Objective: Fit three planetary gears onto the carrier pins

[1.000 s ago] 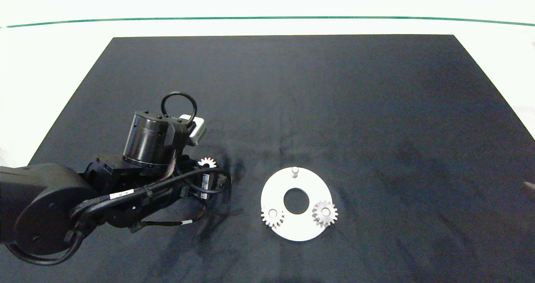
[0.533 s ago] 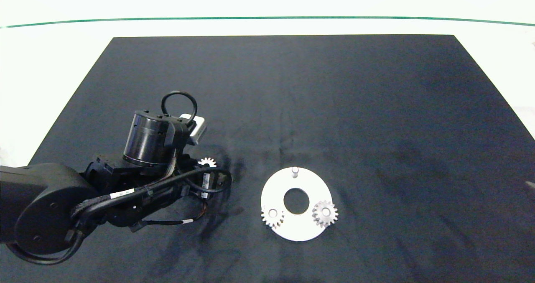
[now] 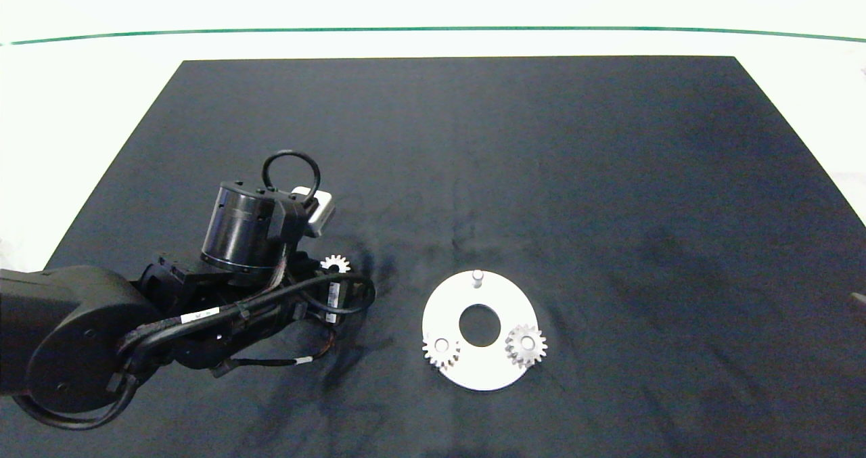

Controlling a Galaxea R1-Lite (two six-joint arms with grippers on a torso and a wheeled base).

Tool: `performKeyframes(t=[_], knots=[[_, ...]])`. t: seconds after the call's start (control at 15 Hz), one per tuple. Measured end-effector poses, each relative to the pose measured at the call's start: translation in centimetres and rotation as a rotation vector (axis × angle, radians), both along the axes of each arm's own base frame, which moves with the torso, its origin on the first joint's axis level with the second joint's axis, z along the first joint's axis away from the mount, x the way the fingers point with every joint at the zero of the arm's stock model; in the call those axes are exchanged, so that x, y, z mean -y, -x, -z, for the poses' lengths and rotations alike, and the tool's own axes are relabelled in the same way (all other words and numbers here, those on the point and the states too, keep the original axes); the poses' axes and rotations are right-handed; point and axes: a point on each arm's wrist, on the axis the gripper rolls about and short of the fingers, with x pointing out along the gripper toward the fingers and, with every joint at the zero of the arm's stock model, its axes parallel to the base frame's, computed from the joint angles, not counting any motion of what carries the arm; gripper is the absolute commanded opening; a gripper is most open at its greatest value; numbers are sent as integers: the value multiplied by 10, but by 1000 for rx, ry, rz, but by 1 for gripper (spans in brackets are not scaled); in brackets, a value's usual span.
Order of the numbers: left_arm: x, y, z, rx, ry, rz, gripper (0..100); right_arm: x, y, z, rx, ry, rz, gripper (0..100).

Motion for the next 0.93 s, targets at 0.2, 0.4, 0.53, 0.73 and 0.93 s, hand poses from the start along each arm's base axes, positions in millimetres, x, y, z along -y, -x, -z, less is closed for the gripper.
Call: performKeyframes(t=[0.2,0.4,0.53,0.73,0.93], knots=[[0,0,0,0,0,1,67,0,0,0,0,-1,0,100],[1,0,1,-4,-3,2,61,0,0,0,1,-1,0,100],[1,0,2,-7,-4,2,56,0,0,0,1,0,0,100],[1,0,3,-10,-7,3,50,0,0,0,1,0,-1,100],[1,-1,4,-13,-8,3,44,0,0,0,1,-1,0,100]])
